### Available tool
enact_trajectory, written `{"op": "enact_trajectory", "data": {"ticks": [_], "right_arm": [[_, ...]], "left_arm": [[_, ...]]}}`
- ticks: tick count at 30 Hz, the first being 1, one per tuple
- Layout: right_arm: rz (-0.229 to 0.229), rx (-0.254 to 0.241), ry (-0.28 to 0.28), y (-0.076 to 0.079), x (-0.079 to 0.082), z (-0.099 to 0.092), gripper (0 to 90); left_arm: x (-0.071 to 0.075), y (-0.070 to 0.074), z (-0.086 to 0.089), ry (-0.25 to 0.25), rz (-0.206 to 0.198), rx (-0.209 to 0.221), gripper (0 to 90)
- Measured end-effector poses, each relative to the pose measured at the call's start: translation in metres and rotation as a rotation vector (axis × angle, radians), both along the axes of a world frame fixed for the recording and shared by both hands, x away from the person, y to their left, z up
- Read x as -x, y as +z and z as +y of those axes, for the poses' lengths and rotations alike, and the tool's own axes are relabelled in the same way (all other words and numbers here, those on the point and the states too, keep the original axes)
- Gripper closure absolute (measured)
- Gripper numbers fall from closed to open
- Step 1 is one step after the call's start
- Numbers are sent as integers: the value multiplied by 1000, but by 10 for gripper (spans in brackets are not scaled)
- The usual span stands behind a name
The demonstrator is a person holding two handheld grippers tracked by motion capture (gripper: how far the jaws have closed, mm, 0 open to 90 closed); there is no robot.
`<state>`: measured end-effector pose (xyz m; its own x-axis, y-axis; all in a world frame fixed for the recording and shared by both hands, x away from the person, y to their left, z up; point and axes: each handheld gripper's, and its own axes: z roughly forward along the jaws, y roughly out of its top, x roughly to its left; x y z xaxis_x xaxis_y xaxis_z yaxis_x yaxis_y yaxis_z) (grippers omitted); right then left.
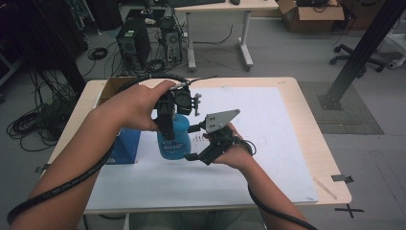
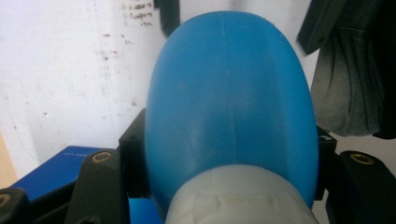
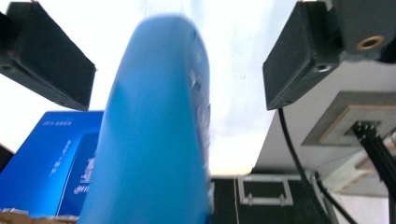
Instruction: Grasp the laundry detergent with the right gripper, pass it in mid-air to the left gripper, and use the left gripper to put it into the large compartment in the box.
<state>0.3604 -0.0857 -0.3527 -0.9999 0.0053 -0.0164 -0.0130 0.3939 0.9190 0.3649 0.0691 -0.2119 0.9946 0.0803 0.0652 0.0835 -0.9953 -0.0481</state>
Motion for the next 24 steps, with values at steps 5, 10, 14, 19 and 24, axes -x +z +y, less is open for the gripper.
{"op": "enact_trajectory", "data": {"ticks": [5, 10, 14, 19, 24], "right_arm": [[-8, 39, -1, 6, 0, -9, 42], [-31, 103, -12, 19, 0, -26, 16], [-47, 145, -24, 28, 1, -38, 13], [-50, 162, -52, 33, 0, -51, 16], [-55, 193, -90, 36, -2, -69, 16]], "left_arm": [[-5, 5, 5, 42, 18, 6, 384], [-13, 11, 14, 151, 48, 27, 383], [-17, 15, 17, 216, 51, 36, 383], [-20, 22, 19, 278, 54, 47, 383], [-22, 34, 25, 404, 64, 94, 382]]}}
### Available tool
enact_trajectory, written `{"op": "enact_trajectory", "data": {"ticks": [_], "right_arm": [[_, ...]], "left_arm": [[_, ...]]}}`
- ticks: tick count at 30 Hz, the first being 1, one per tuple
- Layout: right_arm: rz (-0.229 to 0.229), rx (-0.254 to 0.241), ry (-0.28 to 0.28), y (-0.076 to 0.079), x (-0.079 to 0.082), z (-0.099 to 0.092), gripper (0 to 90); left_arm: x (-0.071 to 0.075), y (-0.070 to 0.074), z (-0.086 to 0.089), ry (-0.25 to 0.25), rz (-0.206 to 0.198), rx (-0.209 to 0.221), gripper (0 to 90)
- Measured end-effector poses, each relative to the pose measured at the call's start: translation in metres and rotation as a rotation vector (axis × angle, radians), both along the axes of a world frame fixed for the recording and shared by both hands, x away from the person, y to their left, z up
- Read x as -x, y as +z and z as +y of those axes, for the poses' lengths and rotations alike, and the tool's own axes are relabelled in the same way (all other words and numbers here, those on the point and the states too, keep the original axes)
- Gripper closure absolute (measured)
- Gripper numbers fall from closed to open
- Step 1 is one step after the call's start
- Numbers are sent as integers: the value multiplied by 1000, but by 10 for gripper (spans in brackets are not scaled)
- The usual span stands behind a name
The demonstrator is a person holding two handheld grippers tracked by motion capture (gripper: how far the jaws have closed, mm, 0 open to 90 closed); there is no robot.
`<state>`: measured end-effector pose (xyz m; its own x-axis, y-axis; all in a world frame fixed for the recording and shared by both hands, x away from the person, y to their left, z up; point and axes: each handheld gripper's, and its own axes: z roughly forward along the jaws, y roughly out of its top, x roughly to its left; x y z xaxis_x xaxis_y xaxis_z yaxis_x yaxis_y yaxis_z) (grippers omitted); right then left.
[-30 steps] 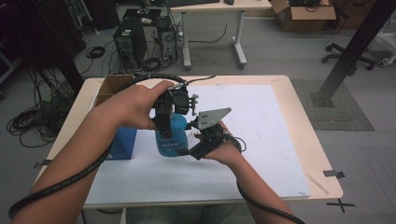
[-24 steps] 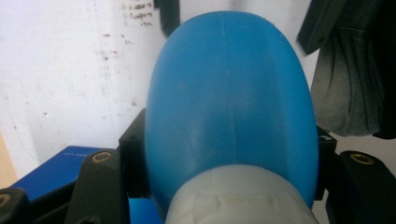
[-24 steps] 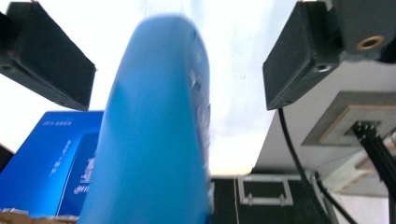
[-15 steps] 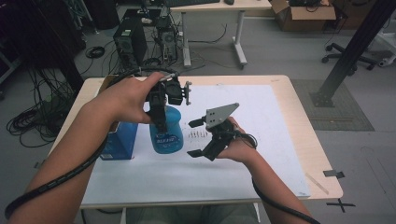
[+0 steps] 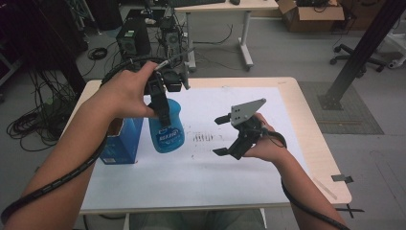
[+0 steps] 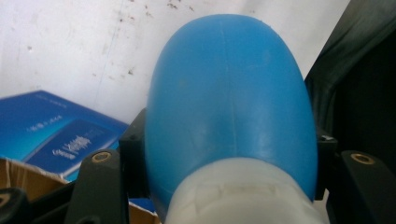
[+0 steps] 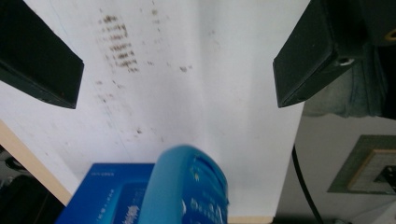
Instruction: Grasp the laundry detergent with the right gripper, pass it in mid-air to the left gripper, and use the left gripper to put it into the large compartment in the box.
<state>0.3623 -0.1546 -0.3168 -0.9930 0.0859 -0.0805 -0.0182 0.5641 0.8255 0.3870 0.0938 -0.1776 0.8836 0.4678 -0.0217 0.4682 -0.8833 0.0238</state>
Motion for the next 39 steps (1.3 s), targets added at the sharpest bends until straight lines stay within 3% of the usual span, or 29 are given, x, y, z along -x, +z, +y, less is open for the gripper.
{"op": "enact_trajectory", "data": {"ticks": [1, 4, 9, 11, 12, 13, 14, 15, 16, 19, 20, 32, 38, 39], "right_arm": [[0, 0, 0, 0, 0, 0, 16], [-2, 38, -25, 0, -2, -11, 15], [-8, 88, -36, 4, -4, -18, 14], [-10, 113, -35, 7, -5, -21, 12], [-13, 148, -33, 11, -7, -23, 10], [-13, 148, -33, 11, -7, -23, 10], [-17, 185, -36, 16, -8, -24, 9], [-17, 185, -36, 16, -8, -24, 9], [-17, 226, -36, 20, -10, -25, 9], [-8, 265, -30, 24, -12, -26, 9], [4, 306, -23, 27, -14, -26, 9], [17, 465, -14, 44, -20, -28, 8], [37, 553, -4, 51, -23, -28, 7], [37, 553, -4, 51, -23, -28, 7]], "left_arm": [[0, 0, 0, 0, 0, 0, 382], [-2, 10, 6, 83, 1, 38, 382], [-5, 19, 11, 114, -1, 53, 382], [-7, 23, 13, 134, -2, 47, 381], [-8, 27, 15, 158, -4, 44, 381], [-8, 27, 15, 158, -4, 44, 381], [-9, 30, 18, 172, -7, 37, 381], [-9, 30, 18, 172, -7, 37, 381], [-10, 33, 21, 184, -9, 30, 381], [-11, 36, 24, 206, -9, 24, 380], [-13, 39, 27, 226, -8, 18, 380], [-19, 63, 48, 334, -14, 18, 380], [-21, 79, 66, 440, -24, 41, 381], [-21, 79, 66, 440, -24, 41, 381]]}}
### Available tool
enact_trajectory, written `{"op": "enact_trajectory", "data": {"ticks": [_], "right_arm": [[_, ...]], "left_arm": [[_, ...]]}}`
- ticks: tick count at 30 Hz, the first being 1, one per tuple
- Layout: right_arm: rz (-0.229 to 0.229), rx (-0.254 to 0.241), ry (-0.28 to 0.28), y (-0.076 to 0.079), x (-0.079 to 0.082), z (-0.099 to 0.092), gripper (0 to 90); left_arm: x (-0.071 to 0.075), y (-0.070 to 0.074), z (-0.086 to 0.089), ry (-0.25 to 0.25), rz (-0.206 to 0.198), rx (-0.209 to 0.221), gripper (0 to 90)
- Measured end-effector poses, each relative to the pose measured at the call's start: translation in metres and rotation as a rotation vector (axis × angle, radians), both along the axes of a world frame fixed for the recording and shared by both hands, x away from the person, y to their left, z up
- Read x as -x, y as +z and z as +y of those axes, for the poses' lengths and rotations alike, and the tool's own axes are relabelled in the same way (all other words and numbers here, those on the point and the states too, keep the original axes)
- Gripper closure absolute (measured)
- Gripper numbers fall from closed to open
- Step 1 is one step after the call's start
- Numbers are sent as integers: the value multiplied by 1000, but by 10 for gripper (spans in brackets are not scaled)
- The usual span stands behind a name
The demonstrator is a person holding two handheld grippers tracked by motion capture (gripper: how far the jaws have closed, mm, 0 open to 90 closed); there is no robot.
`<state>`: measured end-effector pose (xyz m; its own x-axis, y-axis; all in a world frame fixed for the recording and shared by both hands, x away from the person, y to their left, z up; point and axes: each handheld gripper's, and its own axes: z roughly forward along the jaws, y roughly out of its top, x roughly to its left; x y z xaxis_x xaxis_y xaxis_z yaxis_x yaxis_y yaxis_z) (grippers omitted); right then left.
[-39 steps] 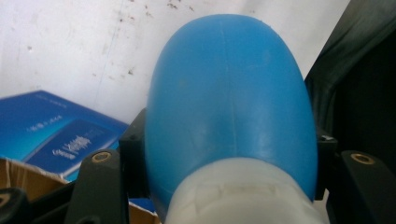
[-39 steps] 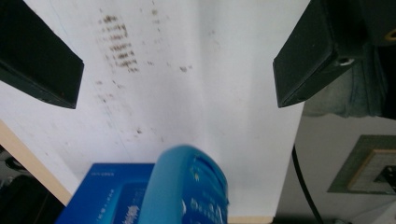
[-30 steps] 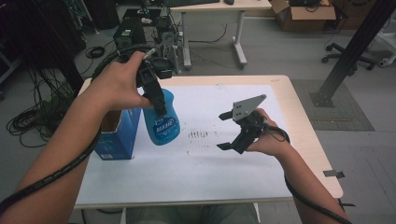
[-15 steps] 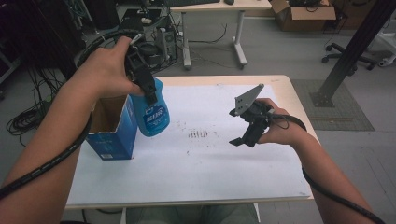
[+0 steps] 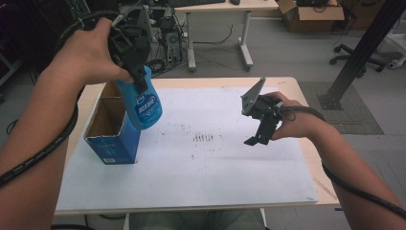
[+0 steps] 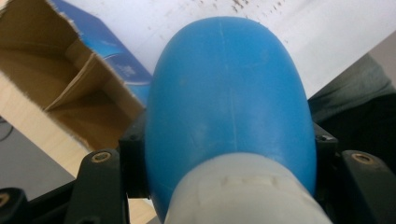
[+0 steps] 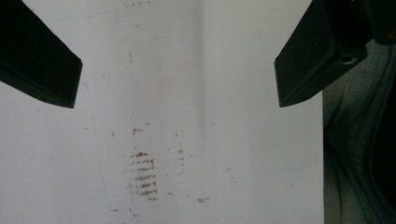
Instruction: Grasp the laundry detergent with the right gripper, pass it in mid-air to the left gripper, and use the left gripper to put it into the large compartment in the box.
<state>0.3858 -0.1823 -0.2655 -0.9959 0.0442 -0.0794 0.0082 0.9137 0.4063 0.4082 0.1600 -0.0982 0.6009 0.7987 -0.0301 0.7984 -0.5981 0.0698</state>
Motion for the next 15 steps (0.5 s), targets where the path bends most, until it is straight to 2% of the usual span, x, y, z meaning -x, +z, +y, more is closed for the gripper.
{"op": "enact_trajectory", "data": {"ticks": [2, 3, 5, 10, 11, 12, 15], "right_arm": [[9, 17, -5, 0, 0, -1, 7], [16, 37, -5, 0, 0, -1, 7], [20, 44, -8, -1, 0, -2, 8], [40, 77, -12, -4, -2, -3, 7], [41, 87, -11, -4, -3, -3, 7], [41, 87, -11, -4, -3, -3, 7], [46, 101, -10, -5, -3, -2, 7]], "left_arm": [[-1, 6, 6, 28, -2, 4, 381], [-2, 11, 13, 63, -4, 7, 381], [-2, 14, 16, 75, -3, 6, 381], [-3, 26, 32, 166, -20, 18, 381], [-4, 31, 39, 214, -23, 24, 381], [-4, 31, 39, 214, -23, 24, 381], [-4, 37, 50, 288, -34, 39, 381]]}}
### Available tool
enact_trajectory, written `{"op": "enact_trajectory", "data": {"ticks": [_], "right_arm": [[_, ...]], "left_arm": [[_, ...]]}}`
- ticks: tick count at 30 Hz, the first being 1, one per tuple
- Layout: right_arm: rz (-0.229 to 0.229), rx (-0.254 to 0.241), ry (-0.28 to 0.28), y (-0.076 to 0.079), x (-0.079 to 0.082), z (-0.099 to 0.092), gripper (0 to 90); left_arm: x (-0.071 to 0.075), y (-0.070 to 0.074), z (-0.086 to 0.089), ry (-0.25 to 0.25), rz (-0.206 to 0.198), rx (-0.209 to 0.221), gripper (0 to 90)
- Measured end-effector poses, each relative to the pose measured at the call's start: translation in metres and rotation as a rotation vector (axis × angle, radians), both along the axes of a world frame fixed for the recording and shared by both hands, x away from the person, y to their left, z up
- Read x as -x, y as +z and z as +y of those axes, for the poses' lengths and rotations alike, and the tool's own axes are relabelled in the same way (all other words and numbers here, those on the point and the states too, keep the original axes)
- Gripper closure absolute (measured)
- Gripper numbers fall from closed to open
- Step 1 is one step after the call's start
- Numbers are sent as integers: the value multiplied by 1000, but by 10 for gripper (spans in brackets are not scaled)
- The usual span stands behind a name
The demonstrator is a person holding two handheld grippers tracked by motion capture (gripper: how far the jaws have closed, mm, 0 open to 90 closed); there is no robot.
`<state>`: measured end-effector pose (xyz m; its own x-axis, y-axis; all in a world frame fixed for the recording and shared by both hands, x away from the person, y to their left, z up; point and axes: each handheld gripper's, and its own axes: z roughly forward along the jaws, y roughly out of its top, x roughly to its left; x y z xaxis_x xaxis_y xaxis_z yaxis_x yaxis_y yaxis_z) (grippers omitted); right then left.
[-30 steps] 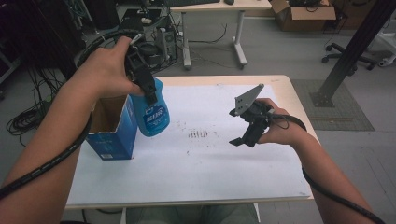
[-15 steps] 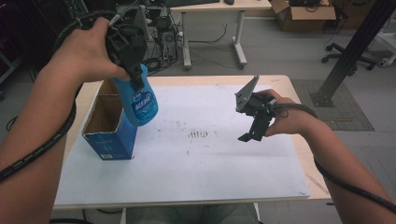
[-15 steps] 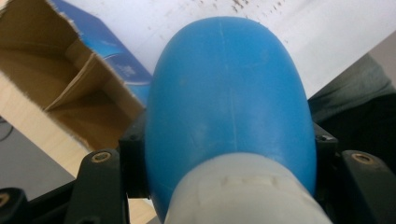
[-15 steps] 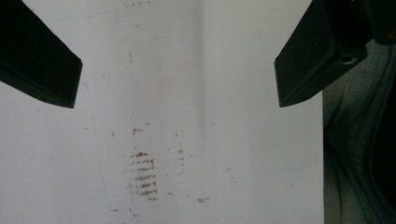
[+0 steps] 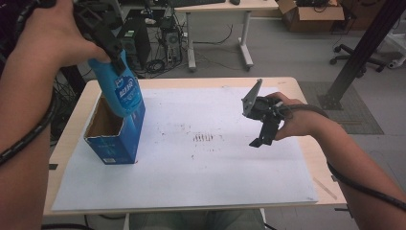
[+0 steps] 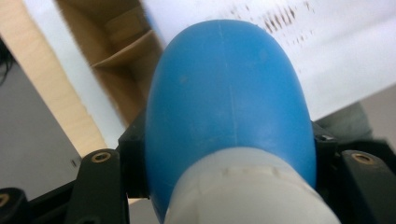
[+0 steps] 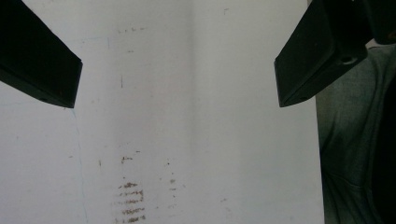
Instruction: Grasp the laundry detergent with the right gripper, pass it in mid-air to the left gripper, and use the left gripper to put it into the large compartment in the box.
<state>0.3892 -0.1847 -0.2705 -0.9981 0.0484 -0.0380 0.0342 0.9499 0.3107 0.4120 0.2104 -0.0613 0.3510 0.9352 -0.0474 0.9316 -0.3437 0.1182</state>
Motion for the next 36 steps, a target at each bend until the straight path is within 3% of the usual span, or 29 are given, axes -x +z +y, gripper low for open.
{"op": "enact_trajectory", "data": {"ticks": [4, 8, 10, 20, 36], "right_arm": [[6, 20, 4, 1, -1, 0, 7], [9, 29, 3, 1, -1, 0, 7], [12, 39, 5, 1, -2, -1, 7], [16, 47, -7, 1, -2, -8, 8], [23, 44, -8, -4, 0, -6, 8]], "left_arm": [[0, 7, 14, 88, -15, 2, 381], [-1, 8, 20, 128, -14, -4, 381], [-3, 7, 26, 175, -16, -11, 381], [-9, -4, 47, 303, -28, -7, 381], [-10, -35, 59, 315, -14, -22, 381]]}}
